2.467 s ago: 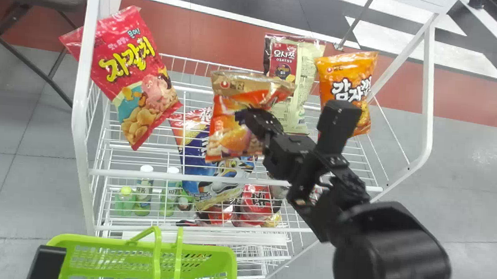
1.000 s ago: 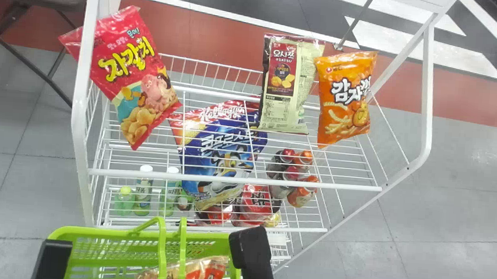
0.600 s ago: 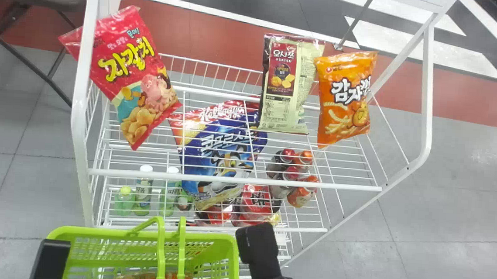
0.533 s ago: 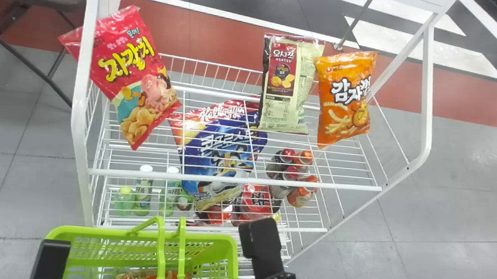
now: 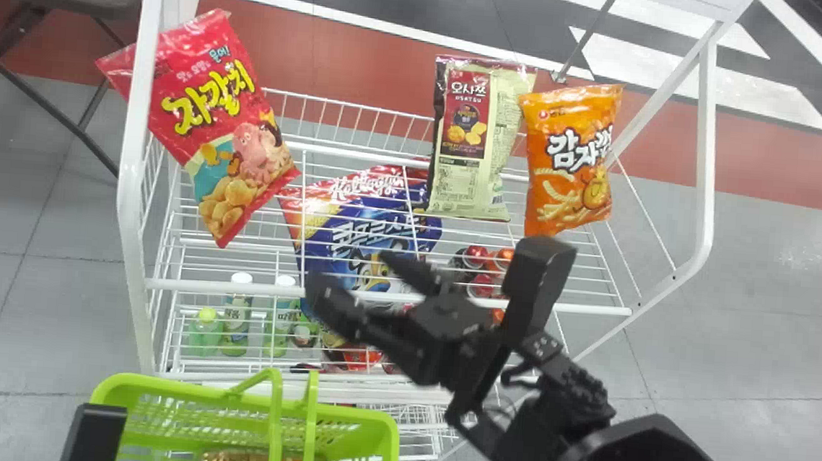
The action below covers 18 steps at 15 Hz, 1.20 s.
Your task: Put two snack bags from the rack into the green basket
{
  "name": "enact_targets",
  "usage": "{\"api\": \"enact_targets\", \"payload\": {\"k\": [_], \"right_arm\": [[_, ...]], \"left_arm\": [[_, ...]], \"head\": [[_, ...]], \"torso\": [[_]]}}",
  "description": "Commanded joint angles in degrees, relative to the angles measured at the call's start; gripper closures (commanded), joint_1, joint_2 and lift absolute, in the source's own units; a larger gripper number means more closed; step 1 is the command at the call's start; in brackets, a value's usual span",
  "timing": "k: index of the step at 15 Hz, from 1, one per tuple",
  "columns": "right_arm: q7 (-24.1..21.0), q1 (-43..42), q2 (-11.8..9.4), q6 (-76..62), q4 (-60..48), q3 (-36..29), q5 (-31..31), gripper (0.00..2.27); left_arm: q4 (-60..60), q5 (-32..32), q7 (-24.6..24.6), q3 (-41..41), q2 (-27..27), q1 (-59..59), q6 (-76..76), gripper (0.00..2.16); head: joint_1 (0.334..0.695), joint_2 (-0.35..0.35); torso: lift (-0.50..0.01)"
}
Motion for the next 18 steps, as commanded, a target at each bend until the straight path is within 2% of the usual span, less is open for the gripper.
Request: {"api": "enact_targets", "payload": {"k": [1, 3, 5, 7, 10, 15, 18], "right_arm": [[1.1, -5.1, 0.9, -13.9, 7.8, 3.0, 4.7, 0.06], [1.1, -11.2, 0.9, -14.8, 14.7, 5.9, 6.4, 0.06], [1.1, -17.9, 1.5, -16.9, 23.0, 9.9, 10.9, 0.06], [1.1, -24.0, 2.3, -20.9, 31.5, 12.7, 12.1, 0.06], [1.1, -32.9, 5.0, -24.8, 43.5, 14.5, 14.9, 0.06], [1.2, -39.1, 6.2, -19.9, 49.0, 14.6, 15.2, 0.07], [3.9, -40.3, 7.0, -11.2, 49.9, 14.8, 14.8, 0.09]], "left_arm": [[0.2, -0.4, 0.0, -0.7, 0.0, -0.1, 0.0, 2.14], [0.4, -0.5, -0.2, -0.7, 0.2, -0.1, 0.0, 2.14], [1.4, -0.5, -0.3, -0.6, 0.4, -0.5, 0.2, 2.14], [2.0, -0.5, -0.5, -0.4, 0.5, -0.7, 0.2, 2.14], [2.1, -0.3, -1.1, 0.1, 0.7, -0.9, 0.5, 2.14], [2.3, 1.2, -1.2, 0.8, 2.1, -2.1, 1.6, 2.14], [2.6, 1.2, -1.2, 0.8, 2.1, -2.5, 1.6, 2.14]], "head": [[0.695, -0.338], [0.695, -0.326], [0.695, -0.277], [0.695, -0.238], [0.695, -0.158], [0.695, -0.105], [0.695, -0.085]], "torso": [[-0.007], [-0.007], [-0.007], [-0.007], [-0.007], [-0.007], [-0.007]]}}
